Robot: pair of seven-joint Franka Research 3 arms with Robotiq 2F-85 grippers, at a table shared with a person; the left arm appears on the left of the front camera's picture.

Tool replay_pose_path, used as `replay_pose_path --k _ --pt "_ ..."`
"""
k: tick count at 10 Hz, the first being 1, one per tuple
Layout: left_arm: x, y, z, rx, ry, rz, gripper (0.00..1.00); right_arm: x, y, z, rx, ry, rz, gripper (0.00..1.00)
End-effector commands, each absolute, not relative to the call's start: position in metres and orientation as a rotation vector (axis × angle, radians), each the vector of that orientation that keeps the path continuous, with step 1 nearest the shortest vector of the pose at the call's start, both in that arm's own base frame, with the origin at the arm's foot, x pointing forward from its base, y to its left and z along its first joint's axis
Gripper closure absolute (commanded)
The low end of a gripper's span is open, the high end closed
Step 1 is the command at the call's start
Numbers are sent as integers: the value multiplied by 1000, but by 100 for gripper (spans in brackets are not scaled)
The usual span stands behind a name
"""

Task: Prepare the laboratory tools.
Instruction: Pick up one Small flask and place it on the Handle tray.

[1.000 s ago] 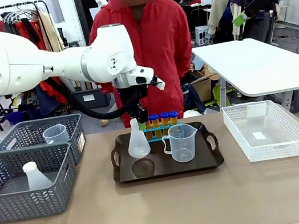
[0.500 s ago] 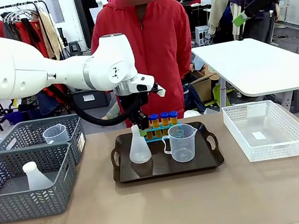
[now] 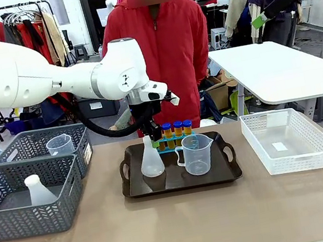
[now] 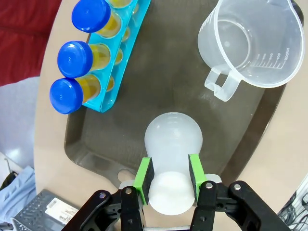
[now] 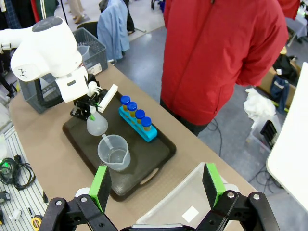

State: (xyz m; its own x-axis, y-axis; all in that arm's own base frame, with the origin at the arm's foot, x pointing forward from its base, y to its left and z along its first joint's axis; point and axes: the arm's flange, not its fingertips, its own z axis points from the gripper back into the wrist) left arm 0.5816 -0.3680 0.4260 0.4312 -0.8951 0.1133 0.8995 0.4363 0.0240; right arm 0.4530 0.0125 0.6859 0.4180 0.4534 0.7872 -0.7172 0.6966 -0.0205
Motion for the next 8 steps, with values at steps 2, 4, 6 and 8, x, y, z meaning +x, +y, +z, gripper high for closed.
replay_pose_path --k 2,4,6,8 --pt "578 -361 426 -75 -138 -1139 56 454 11 687 360 -874 753 0" --pt "577 -360 427 -75 -138 -1137 17 454 11 687 360 -874 753 0" --pt "577 -360 428 -70 -137 -1134 0 454 11 687 360 -874 753 0" --pt "575 -358 434 -66 -146 -1138 0 454 11 687 360 -874 753 0"
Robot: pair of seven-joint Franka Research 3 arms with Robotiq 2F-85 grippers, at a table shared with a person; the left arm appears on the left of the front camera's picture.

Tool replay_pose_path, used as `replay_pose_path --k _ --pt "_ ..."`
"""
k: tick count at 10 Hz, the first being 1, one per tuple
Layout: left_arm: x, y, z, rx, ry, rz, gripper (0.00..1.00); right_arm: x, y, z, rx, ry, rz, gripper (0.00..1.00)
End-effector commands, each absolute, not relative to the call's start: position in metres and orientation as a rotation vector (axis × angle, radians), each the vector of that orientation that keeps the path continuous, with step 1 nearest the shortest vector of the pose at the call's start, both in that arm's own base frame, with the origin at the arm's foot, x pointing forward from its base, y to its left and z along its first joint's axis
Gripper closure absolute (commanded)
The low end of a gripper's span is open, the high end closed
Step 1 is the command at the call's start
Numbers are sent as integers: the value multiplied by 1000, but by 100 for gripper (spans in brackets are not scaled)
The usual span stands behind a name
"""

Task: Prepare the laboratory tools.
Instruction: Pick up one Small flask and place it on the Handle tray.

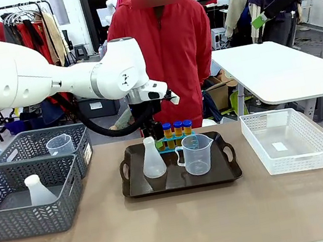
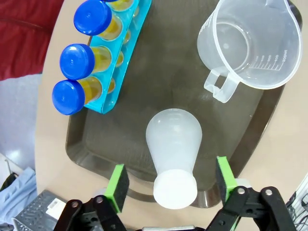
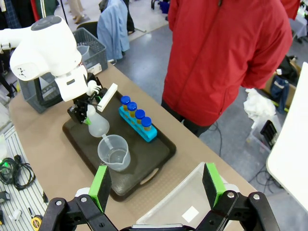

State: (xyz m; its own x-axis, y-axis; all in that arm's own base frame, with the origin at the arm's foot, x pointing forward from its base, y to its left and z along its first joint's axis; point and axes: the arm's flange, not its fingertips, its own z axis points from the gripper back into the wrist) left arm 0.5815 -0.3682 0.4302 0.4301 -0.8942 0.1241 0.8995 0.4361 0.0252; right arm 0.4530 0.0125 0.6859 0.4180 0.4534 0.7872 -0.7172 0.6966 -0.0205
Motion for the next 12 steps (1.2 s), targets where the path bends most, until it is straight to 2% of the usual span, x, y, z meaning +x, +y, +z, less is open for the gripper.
replay_pose_path --k 1,12 --pt "574 -358 436 -65 -152 -1136 0 454 11 687 360 -874 753 0" --pt "581 -367 440 -43 -142 -1118 0 454 11 687 360 -874 753 0"
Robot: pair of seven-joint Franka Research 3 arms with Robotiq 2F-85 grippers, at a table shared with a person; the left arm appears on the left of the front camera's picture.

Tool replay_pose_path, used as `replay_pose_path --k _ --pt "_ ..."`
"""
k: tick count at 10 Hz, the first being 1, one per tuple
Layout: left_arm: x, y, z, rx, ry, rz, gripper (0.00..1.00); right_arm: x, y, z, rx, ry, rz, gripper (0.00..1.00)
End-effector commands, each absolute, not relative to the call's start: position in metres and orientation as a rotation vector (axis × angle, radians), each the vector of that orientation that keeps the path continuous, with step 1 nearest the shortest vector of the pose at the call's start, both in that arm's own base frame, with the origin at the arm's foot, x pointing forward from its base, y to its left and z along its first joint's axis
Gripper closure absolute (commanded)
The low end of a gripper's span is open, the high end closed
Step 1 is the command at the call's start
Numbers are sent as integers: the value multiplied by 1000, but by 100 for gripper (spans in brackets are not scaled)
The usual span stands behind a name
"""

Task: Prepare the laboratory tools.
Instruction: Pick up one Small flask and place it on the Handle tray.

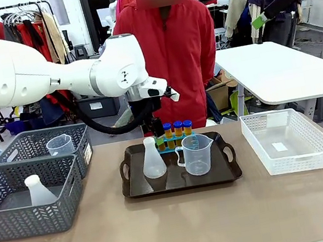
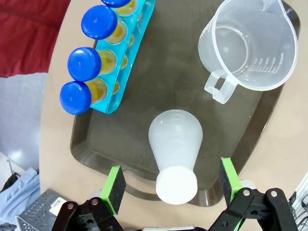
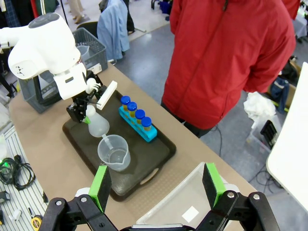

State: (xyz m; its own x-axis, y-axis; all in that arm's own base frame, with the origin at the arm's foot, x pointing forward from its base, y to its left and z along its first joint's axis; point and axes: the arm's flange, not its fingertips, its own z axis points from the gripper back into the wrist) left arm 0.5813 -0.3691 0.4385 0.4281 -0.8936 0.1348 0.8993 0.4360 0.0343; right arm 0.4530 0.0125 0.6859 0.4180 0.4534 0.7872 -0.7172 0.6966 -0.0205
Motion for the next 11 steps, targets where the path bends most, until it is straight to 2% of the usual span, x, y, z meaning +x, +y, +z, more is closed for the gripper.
replay_pose_path --k 1,2,11 --pt "581 -367 440 -43 -142 -1118 0 454 11 687 360 -874 753 0" --pt "581 -369 438 -45 -140 -1120 0 454 11 687 360 -874 753 0" --pt "520 -292 588 -163 -263 -1142 0 454 11 687 360 -874 753 0"
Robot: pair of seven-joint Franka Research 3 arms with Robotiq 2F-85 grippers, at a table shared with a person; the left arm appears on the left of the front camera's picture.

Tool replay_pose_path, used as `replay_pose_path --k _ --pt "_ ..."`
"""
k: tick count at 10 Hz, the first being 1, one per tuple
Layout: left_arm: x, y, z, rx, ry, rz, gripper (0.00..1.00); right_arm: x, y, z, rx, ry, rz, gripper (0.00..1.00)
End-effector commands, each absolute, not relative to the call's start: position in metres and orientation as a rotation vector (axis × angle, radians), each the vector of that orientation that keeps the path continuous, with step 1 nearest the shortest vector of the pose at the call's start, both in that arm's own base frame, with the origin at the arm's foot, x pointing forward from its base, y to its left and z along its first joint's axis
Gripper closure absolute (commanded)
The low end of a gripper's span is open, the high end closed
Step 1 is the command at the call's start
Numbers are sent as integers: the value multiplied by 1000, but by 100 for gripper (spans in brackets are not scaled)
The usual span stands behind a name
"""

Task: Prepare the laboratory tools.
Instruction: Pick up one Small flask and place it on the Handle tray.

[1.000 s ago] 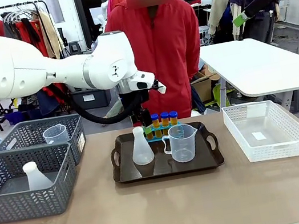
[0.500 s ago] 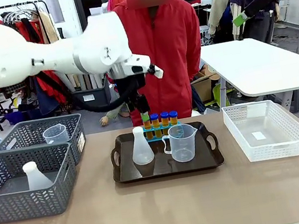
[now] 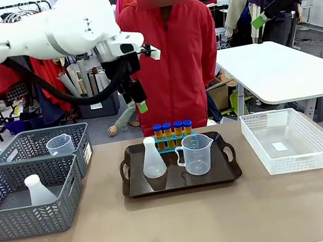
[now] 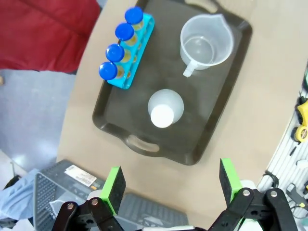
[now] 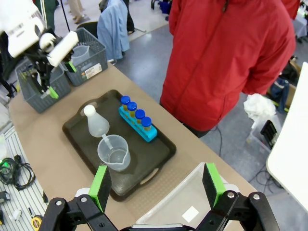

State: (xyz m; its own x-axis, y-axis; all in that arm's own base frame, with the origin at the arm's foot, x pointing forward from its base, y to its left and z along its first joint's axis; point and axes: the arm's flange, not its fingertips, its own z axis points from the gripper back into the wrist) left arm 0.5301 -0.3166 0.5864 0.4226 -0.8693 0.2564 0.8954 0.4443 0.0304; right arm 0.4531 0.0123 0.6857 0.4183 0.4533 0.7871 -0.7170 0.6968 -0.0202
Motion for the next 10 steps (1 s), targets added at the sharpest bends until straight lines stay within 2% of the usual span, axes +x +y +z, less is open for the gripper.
replay_pose_path --k 1,4,10 --pt "520 -278 601 -182 -287 -1137 0 454 11 687 360 -874 753 0" --pt "523 -231 635 -194 -394 -1178 0 454 11 687 360 -874 753 0" --pt "500 -164 685 -271 -616 -1084 0 454 11 687 360 -874 753 0"
